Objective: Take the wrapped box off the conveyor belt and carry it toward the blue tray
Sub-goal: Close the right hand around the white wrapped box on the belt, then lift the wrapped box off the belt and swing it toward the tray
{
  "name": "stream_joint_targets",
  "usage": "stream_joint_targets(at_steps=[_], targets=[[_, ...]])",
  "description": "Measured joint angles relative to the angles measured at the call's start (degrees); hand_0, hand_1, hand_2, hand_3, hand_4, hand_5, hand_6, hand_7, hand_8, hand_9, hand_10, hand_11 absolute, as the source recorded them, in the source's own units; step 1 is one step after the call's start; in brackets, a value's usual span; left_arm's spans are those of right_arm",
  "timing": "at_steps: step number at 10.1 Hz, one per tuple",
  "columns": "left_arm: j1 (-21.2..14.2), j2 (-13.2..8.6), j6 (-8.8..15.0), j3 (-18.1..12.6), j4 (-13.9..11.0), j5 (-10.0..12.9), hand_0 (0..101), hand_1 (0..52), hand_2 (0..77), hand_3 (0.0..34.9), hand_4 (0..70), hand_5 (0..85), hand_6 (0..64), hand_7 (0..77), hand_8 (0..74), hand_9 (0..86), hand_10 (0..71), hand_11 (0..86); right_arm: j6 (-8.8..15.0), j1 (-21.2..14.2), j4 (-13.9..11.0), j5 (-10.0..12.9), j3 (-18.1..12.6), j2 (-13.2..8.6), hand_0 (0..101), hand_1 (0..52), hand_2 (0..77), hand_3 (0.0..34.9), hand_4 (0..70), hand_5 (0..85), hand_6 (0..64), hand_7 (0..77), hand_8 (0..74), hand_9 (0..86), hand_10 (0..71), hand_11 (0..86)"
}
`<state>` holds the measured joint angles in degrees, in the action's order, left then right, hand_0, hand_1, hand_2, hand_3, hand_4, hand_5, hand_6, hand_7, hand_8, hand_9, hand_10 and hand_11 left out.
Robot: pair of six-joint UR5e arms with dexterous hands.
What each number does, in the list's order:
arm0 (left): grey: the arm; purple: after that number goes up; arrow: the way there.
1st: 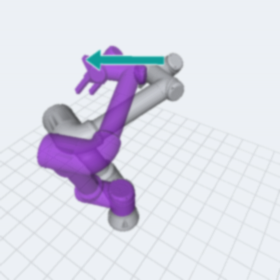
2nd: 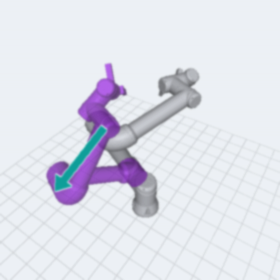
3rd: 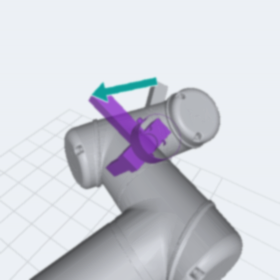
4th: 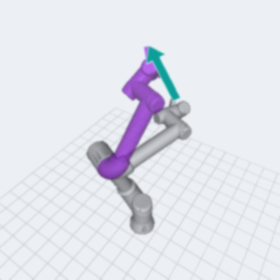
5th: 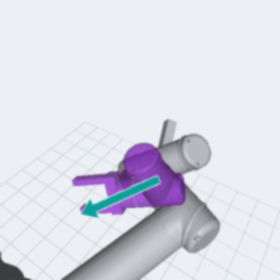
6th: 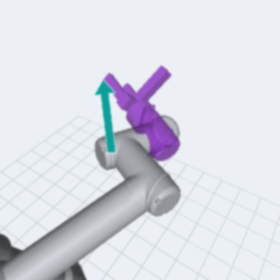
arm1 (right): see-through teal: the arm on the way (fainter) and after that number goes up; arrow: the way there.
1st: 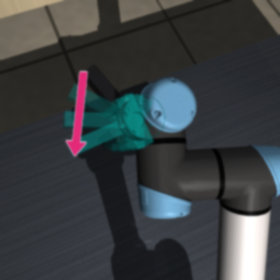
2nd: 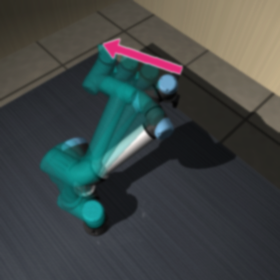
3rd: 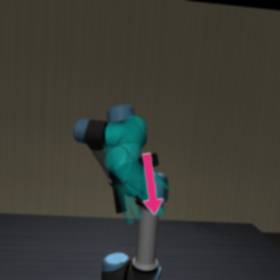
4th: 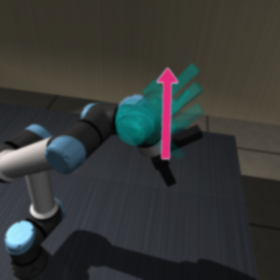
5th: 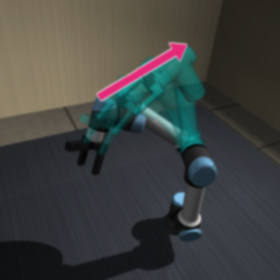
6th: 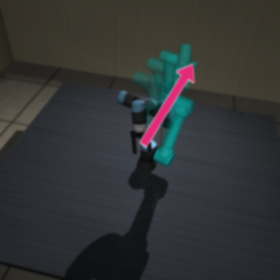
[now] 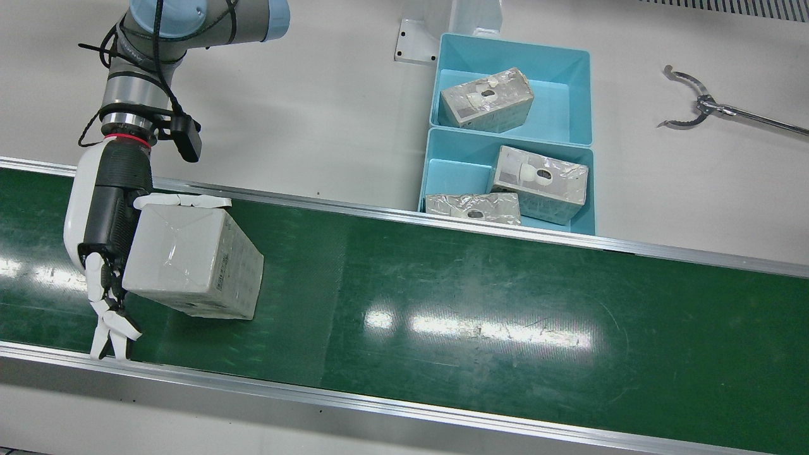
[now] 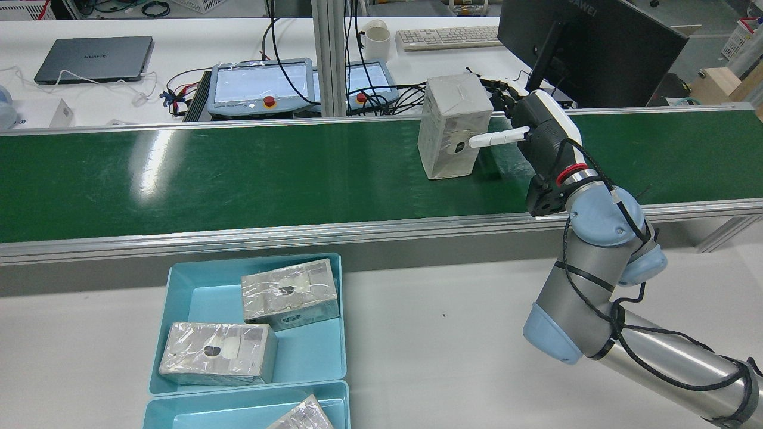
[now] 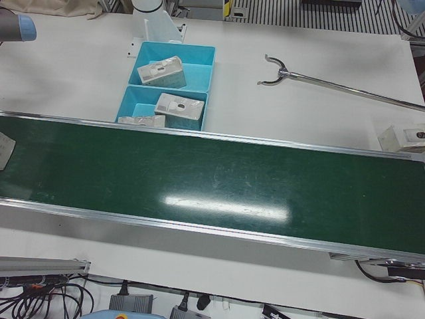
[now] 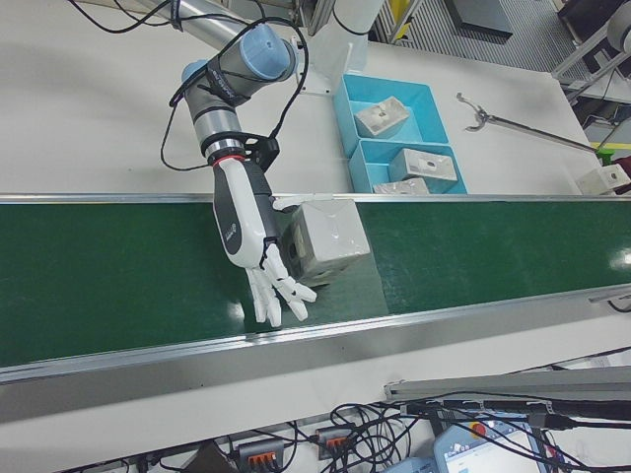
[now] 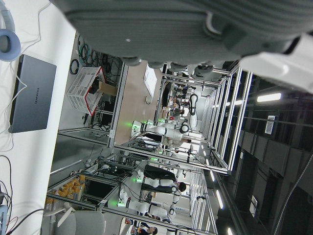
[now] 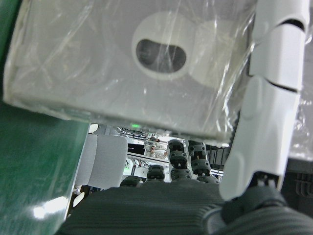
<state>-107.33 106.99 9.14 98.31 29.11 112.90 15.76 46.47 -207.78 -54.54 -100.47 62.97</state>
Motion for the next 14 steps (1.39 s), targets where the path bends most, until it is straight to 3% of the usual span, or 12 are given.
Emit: stream_joint_targets(at_steps=[1, 2, 3, 4, 6, 7, 8, 9, 10, 14], targets=[[0.0, 0.0, 0.0, 0.0, 0.0, 0.0, 0, 0.0, 0.5, 0.0, 0.0, 0.5, 0.0, 0.0, 0.5, 0.5, 0.0, 0.5, 0.2, 0.0, 1.0, 0.1, 0.0, 0.0, 46, 11.5, 14.7, 1.2, 3.8, 24.5, 5.5, 1.6, 2.2, 2.2, 0.0, 1.6], [0.0, 0.0, 0.0, 0.0, 0.0, 0.0, 0, 0.0, 0.5, 0.0, 0.0, 1.1, 0.0, 0.5, 0.5, 0.5, 0.5, 0.5, 0.4, 0.0, 1.8, 0.2, 0.1, 0.0, 46, 11.5, 14.7, 1.2, 3.8, 24.5, 5.5, 1.6, 2.2, 2.2, 0.0, 1.6], [0.0, 0.0, 0.0, 0.0, 0.0, 0.0, 0, 0.0, 0.5, 0.0, 0.0, 1.1, 0.0, 0.5, 0.5, 0.5, 0.5, 0.5, 0.6, 0.0, 2.2, 0.3, 0.2, 0.0, 46, 7.1, 25.1, 1.0, 12.0, 42.5, 20.2, 19.1, 18.5, 18.5, 17.5, 1.6], [0.0, 0.0, 0.0, 0.0, 0.0, 0.0, 0, 0.0, 0.5, 0.0, 0.0, 1.1, 0.0, 0.5, 0.5, 0.0, 0.5, 0.5, 0.5, 0.1, 2.4, 0.3, 0.3, 0.1, 45, 1.6, 30.0, 0.0, 14.7, 48.0, 31.6, 28.9, 36.0, 36.0, 34.4, 19.6], [0.0, 0.0, 0.0, 0.0, 0.0, 0.0, 0, 0.0, 0.5, 0.0, 0.0, 1.1, 0.0, 0.0, 0.5, 0.5, 0.5, 0.5, 0.3, 0.5, 2.5, 0.3, -0.3, 0.0, 45, 1.6, 30.0, 0.0, 14.7, 48.0, 31.6, 28.9, 36.0, 36.0, 34.4, 19.6], [0.0, 0.0, 0.0, 0.0, 0.0, 0.0, 0, 0.0, 0.5, 0.0, 0.0, 1.1, 0.0, 0.0, 0.5, 0.0, 0.5, 0.5, 0.3, 0.9, 2.5, 0.3, -1.4, 0.0, 46, 1.1, 32.2, 0.4, 16.4, 49.1, 35.5, 29.5, 42.0, 37.6, 43.1, 31.1], [0.0, 0.0, 0.0, 0.0, 0.0, 0.0, 0, 0.0, 0.5, 0.0, 0.0, 1.1, 0.0, 0.5, 0.5, 0.5, 0.5, 0.5, 0.8, 1.1, 2.5, 0.2, -3.0, -0.1, 46, 1.1, 32.2, 0.4, 16.4, 49.1, 35.5, 29.5, 42.0, 37.6, 43.1, 31.1], [0.0, 0.0, 0.0, 0.0, 0.0, 0.0, 0, 0.0, 0.5, 0.0, 0.0, 1.1, 0.0, 0.5, 0.5, 0.5, 0.5, 0.5, 2.0, 1.1, 2.6, 0.2, -4.7, -0.2, 45, 1.1, 32.2, 0.4, 11.5, 54.5, 37.6, 29.5, 45.3, 38.2, 43.1, 36.5], [0.0, 0.0, 0.0, 0.0, 0.0, 0.0, 0, 0.0, 0.5, 0.0, 0.0, 1.1, 0.0, 0.5, 0.5, 0.5, 0.5, 0.5, 3.2, 0.8, 2.8, 0.2, -6.4, -0.2, 45, 3.3, 26.2, 0.4, 5.4, 61.6, 40.4, 29.5, 48.5, 38.2, 43.1, 39.8], [0.0, 0.0, 0.0, 0.0, 0.0, 0.0, 0, 0.0, 1.1, 0.0, 0.0, 1.1, 0.0, 0.0, 0.5, 0.5, 0.5, 0.5, 5.1, -2.0, 6.3, -0.1, -9.1, -0.2, 44, 3.3, 24.0, 0.4, 3.8, 64.4, 43.1, 28.9, 50.7, 37.6, 45.3, 40.9]])
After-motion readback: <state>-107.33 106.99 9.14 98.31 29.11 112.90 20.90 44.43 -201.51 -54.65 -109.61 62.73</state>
